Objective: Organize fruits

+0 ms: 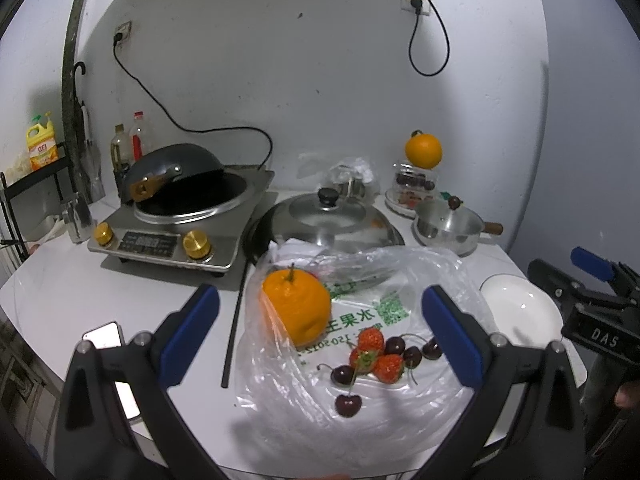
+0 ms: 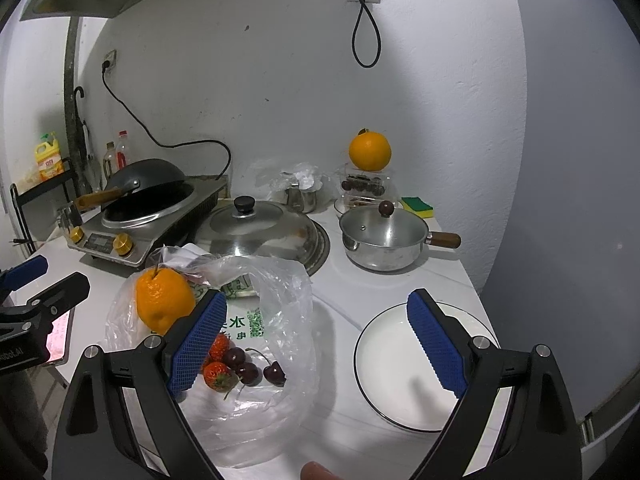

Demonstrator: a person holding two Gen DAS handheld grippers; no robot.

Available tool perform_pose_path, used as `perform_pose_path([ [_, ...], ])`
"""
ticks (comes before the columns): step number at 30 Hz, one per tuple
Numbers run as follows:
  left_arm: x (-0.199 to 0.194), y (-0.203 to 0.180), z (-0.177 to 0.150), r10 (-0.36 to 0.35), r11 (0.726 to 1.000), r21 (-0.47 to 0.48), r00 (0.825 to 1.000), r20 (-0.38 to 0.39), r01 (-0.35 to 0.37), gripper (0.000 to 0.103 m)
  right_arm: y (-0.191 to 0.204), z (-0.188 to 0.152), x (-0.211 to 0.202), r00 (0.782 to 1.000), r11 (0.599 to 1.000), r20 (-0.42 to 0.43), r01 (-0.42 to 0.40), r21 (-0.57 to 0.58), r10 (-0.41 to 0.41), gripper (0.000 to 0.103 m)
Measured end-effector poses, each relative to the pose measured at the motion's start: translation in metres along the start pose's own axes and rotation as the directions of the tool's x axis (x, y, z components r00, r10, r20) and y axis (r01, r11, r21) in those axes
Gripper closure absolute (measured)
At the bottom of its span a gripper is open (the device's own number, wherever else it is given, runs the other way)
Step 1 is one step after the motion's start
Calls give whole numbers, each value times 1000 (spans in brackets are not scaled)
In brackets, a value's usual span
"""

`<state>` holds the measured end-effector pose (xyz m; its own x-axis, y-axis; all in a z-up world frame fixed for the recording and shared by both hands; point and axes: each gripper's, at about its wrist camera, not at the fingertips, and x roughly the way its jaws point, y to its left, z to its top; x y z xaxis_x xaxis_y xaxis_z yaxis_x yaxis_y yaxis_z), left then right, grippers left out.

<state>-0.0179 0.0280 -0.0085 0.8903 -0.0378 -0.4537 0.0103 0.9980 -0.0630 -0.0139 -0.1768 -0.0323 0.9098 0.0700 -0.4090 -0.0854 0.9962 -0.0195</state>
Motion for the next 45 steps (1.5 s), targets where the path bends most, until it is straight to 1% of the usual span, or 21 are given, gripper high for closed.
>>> perform_pose_path([
  [15,1,1,2,0,1000,0,1000,6,0,1,0,1,2,1000,1000,-3,-3,-6,3,9],
  [24,5,14,3,15,1000,-11,1000,5,-15,1,11,6,10,1000,1000,-14,-12,-24,12,9],
  [29,13,27,-1,37,999,-28,999,-10,-37,1,25,8,25,999,998,-38,-40,-50,38,9],
  [33,22,42,-6,55,997,-52,998,-31,-56,1,41,9,39,994,993,-68,-89,-73,84,9],
  [37,33,54,-12,67,995,-66,996,-59,-71,1,60,8,56,987,985,-100,-139,-103,129,9],
  [42,46,68,-19,77,993,-86,993,-87,-84,1,81,5,80,972,972,-152,-198,-123,179,9],
  [45,54,77,-21,83,991,-99,991,-102,-93,1,90,3,92,966,967,-174,-215,-135,190,9],
])
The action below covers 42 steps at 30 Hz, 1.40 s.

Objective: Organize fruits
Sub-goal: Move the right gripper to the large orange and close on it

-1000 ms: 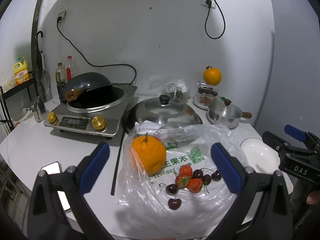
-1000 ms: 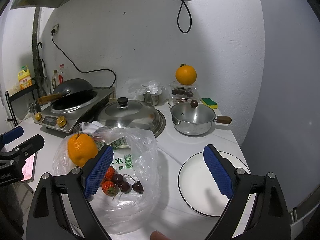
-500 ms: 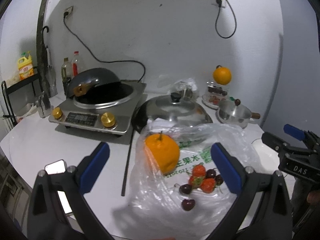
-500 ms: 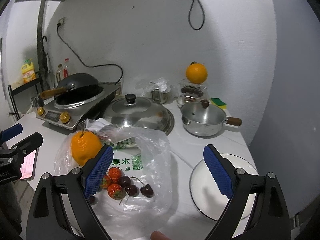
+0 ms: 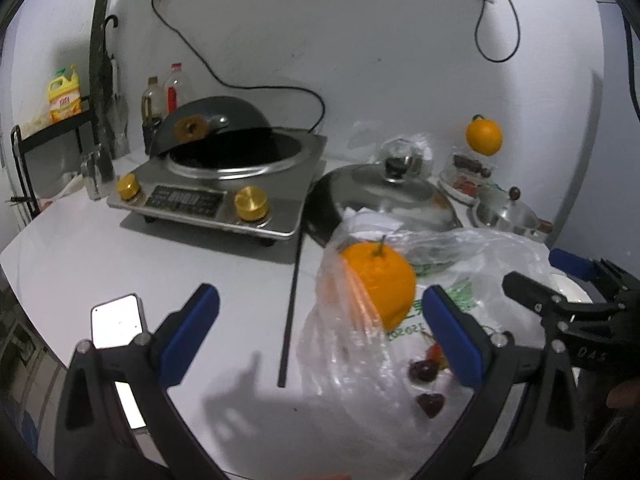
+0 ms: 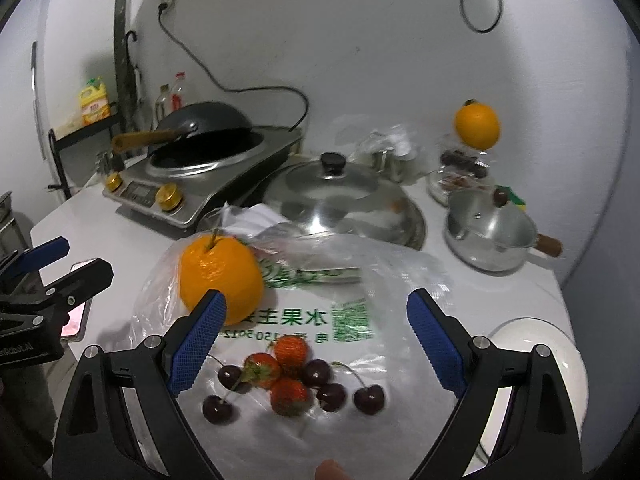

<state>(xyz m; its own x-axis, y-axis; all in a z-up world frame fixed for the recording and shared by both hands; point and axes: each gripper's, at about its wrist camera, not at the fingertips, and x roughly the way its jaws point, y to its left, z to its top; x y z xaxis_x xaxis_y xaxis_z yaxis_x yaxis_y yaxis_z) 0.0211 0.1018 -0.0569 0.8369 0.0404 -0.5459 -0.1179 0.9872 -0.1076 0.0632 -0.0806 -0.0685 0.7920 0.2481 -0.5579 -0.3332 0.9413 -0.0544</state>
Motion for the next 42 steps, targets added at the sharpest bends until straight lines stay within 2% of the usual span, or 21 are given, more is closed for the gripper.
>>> perform_pose_path([
  [13,32,34,-6,27,998,-49,998,-51,-30,1,30,6,60,992,994,-104,-85,-63,78,9],
  [31,52,57,-12,39,997,-71,996,-80,-44,1,57,10,96,970,979,-165,-191,-64,178,9],
  [42,62,66,-15,26,996,-84,995,-94,-33,1,70,17,127,946,970,-230,-241,-30,228,9],
])
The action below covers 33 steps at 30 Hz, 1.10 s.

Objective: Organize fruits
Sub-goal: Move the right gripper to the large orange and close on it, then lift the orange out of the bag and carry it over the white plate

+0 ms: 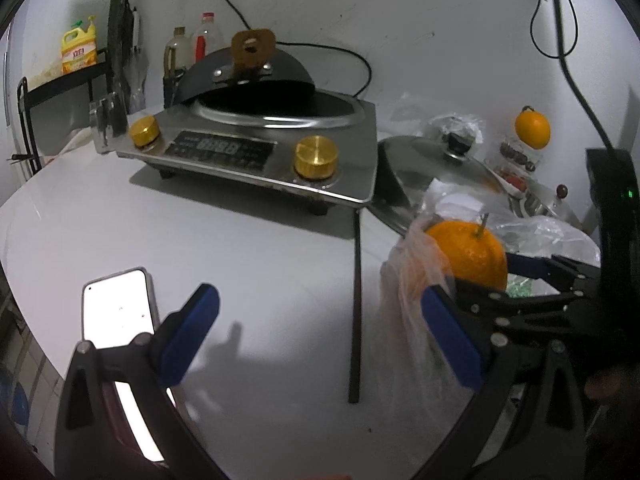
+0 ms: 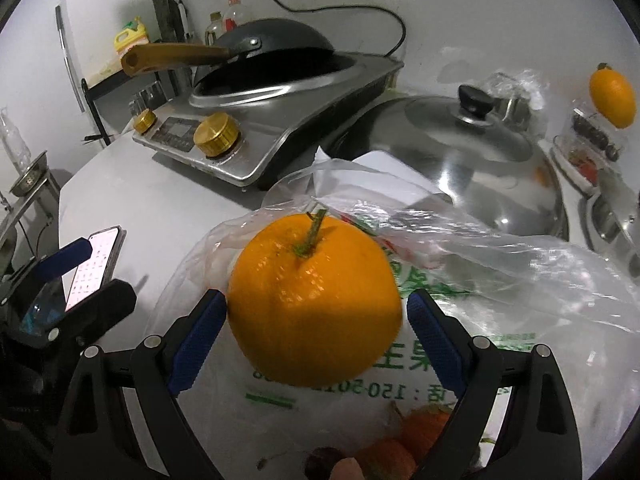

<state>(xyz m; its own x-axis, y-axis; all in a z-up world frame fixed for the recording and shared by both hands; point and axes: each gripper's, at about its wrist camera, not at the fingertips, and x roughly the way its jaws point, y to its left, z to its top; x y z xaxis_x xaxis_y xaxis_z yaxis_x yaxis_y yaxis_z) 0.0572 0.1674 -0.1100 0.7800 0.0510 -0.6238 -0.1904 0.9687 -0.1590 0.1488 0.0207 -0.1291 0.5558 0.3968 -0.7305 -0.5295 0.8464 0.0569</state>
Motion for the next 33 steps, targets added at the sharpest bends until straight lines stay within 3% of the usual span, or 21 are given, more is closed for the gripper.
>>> perform_pose_path([
  [16,7,5,-2,-10,1000,-8,1000,-12,10,1,-2,5,24,999,999,-30,-22,28,23,6],
  [33,-6,5,-1,-4,1000,-4,1000,9,4,1,-6,-2,1,999,998,35,-34,48,33,9],
])
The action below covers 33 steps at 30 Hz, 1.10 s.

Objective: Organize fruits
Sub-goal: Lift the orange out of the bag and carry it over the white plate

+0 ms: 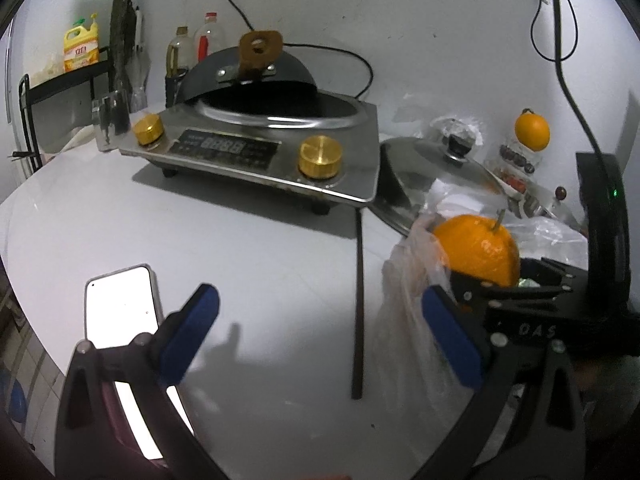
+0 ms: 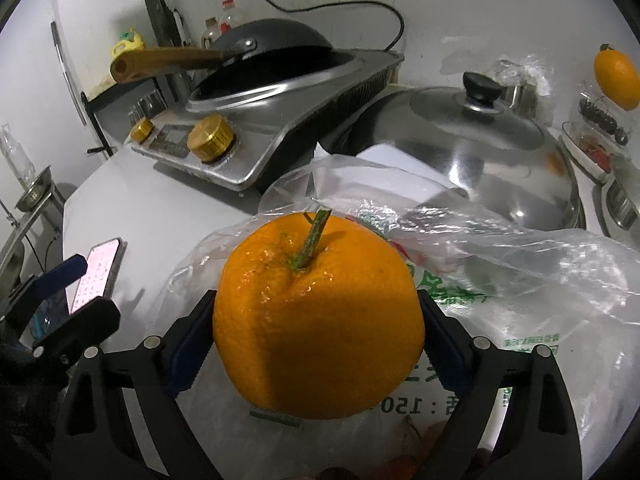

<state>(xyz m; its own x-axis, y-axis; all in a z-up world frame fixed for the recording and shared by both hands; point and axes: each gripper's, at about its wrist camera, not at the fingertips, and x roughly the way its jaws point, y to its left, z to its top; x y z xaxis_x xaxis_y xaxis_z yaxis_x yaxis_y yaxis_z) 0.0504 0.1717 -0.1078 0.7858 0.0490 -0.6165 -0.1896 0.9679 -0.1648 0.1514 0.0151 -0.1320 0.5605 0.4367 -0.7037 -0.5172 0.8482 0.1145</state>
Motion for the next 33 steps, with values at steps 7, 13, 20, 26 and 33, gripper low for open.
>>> perform_pose_path([
  [7,-12,-10,1,-5,1000,12,1000,19,4,1,-3,2,-29,999,1000,36,2,14,-3,9],
  [13,-28,-22,1,-6,1000,31,999,39,5,1,-6,1,-58,997,1000,81,1,23,-3,9],
  [20,-45,-40,3,-12,998,60,997,70,8,1,-15,-9,-90,992,999,124,7,41,-12,9],
  [26,-54,-58,5,-25,997,77,997,72,19,1,-27,-16,-112,989,998,148,15,68,-25,9],
  [33,-64,-84,6,-37,993,113,996,85,27,1,-41,-27,-141,981,996,191,24,88,-41,9],
])
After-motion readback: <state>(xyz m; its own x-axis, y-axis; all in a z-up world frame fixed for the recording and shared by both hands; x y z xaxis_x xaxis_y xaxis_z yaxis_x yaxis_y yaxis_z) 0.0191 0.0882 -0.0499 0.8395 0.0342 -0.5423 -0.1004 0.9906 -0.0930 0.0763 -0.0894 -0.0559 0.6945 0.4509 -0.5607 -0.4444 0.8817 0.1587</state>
